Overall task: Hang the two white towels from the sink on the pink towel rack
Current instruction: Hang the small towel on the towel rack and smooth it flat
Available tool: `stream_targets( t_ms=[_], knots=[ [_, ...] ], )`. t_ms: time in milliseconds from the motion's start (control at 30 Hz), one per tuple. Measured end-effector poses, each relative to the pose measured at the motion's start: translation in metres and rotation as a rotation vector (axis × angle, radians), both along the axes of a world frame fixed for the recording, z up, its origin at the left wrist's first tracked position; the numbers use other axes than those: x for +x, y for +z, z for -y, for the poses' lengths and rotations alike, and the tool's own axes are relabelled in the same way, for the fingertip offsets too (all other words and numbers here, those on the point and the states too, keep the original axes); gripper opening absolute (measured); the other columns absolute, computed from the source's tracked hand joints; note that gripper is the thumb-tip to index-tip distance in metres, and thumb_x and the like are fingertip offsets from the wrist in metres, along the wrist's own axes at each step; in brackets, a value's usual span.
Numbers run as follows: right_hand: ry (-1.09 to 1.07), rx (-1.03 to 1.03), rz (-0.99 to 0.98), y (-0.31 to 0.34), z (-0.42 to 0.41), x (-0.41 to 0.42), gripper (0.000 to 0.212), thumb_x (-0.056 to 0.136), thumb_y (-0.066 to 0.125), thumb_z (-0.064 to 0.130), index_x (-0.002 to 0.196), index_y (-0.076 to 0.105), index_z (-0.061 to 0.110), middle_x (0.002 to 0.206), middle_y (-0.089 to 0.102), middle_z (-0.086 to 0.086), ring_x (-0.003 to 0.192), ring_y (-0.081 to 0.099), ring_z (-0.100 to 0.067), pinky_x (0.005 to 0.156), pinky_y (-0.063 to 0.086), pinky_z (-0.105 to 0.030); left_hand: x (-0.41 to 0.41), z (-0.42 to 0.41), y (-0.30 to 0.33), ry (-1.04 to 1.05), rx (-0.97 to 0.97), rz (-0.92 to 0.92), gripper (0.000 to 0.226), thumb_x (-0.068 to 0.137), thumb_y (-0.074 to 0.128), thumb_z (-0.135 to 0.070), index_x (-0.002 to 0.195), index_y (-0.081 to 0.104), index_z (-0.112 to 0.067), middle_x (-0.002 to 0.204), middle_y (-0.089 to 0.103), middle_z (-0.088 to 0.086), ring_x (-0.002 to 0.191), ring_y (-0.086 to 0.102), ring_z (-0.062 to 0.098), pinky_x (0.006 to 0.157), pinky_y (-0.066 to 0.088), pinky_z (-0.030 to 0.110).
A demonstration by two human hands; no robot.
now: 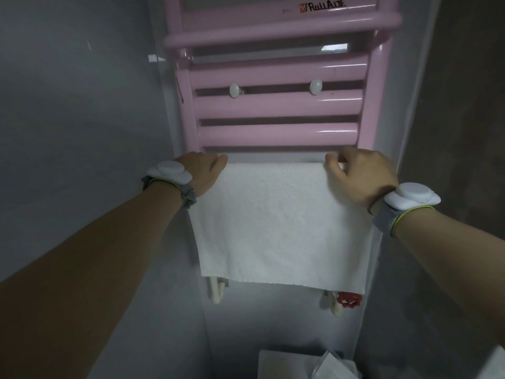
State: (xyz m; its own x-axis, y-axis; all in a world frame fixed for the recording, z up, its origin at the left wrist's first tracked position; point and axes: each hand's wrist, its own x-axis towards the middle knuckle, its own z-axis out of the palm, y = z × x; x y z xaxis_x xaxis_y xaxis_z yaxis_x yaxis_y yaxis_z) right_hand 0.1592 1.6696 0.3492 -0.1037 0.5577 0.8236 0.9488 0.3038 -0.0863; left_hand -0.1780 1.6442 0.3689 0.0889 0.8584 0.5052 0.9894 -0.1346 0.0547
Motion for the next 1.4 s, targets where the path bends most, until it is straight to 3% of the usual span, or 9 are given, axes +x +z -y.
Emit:
stream_targets(
  t_ms=[200,333,533,633,700,767,1000,1133,1400],
  knots=[
    [0.103,0.101,0.263,0.010,0.015,-0.039,0.042,0.095,0.033,0.043,0.084,0.059,0.012,0.078,0.065,-0.012,0.074,0.058,-0.035,0.078,0.042,-0.040,0.055,0.007,0.000,-0.201,0.250,-0.191,0.032,0.100,0.024,-0.035,0.078,0.040,-0.019,0.071,0.048,0.000,0.063,0.049,0.025,0.062,0.043,0.035],
    [0.084,0.035,0.382,0.003,0.019,-0.042,0.051,0.098,0.018,0.052,0.077,0.046,0.015,0.074,0.065,-0.009,0.071,0.062,-0.036,0.069,0.042,-0.039,0.068,0.003,-0.015,-0.189,0.212,-0.196,0.028,0.102,0.021,-0.032,0.081,0.035,-0.020,0.065,0.040,-0.002,0.060,0.045,0.025,0.061,0.041,0.036],
    [0.018,-0.086,0.391,0.011,0.028,-0.033,0.055,0.101,0.020,0.055,0.096,0.055,0.013,0.093,0.068,-0.007,0.087,0.063,-0.034,0.069,0.026,-0.035,0.043,0.010,-0.014,-0.066,0.158,-0.185,0.030,0.102,0.020,-0.032,0.079,0.034,-0.018,0.065,0.042,0.002,0.060,0.044,0.026,0.059,0.043,0.039],
    [0.043,-0.040,0.396,0.011,0.022,-0.038,0.052,0.100,0.023,0.051,0.094,0.057,0.012,0.092,0.067,-0.015,0.084,0.060,-0.036,0.080,0.038,-0.041,0.038,0.014,-0.011,0.043,0.117,-0.193,0.037,0.101,0.020,-0.036,0.104,0.052,-0.018,0.099,0.065,0.012,0.081,0.059,0.030,0.077,0.051,0.041],
    [0.096,0.027,0.391,0.013,0.031,-0.047,0.046,0.096,0.030,0.043,0.098,0.060,0.008,0.089,0.065,-0.018,0.081,0.059,-0.037,0.081,0.040,-0.043,0.039,0.026,-0.013,0.080,0.140,-0.151,0.046,0.101,0.021,-0.038,0.131,0.048,-0.018,0.123,0.061,0.012,0.103,0.059,0.033,0.090,0.049,0.042],
    [0.166,0.137,0.350,0.015,0.042,-0.064,0.037,0.094,0.038,0.035,0.099,0.061,0.006,0.085,0.062,-0.018,0.077,0.057,-0.037,0.078,0.041,-0.042,0.043,0.038,-0.014,0.065,0.214,-0.166,0.050,0.098,0.020,-0.040,0.136,0.044,-0.018,0.125,0.060,0.012,0.106,0.057,0.034,0.090,0.047,0.042],
    [0.502,0.137,0.283,-0.008,0.094,-0.119,0.014,0.089,0.053,0.017,0.082,0.058,0.005,0.073,0.057,-0.015,0.066,0.055,-0.037,0.059,0.031,-0.036,0.048,0.117,-0.023,0.202,0.153,-0.283,0.041,0.100,0.031,-0.034,0.130,0.048,-0.011,0.124,0.057,0.014,0.106,0.057,0.035,0.088,0.044,0.041],
    [0.673,-0.020,0.264,-0.034,0.121,-0.142,0.018,0.094,0.048,0.019,0.081,0.053,0.008,0.077,0.056,-0.012,0.071,0.053,-0.034,0.062,0.026,-0.034,0.034,0.165,-0.034,0.259,0.116,-0.342,0.033,0.100,0.034,-0.032,0.110,0.054,-0.007,0.105,0.061,0.015,0.092,0.057,0.036,0.070,0.032,0.035],
    [0.865,-0.245,0.284,-0.072,0.190,-0.193,0.024,0.096,0.042,0.024,0.075,0.046,0.011,0.067,0.046,-0.003,0.061,0.044,-0.025,0.057,0.031,-0.030,0.002,0.252,-0.075,0.427,-0.076,-0.265,0.026,0.097,0.037,-0.036,0.083,0.047,-0.016,0.093,0.064,0.012,0.086,0.061,0.035,0.068,0.038,0.032]
  ],
)
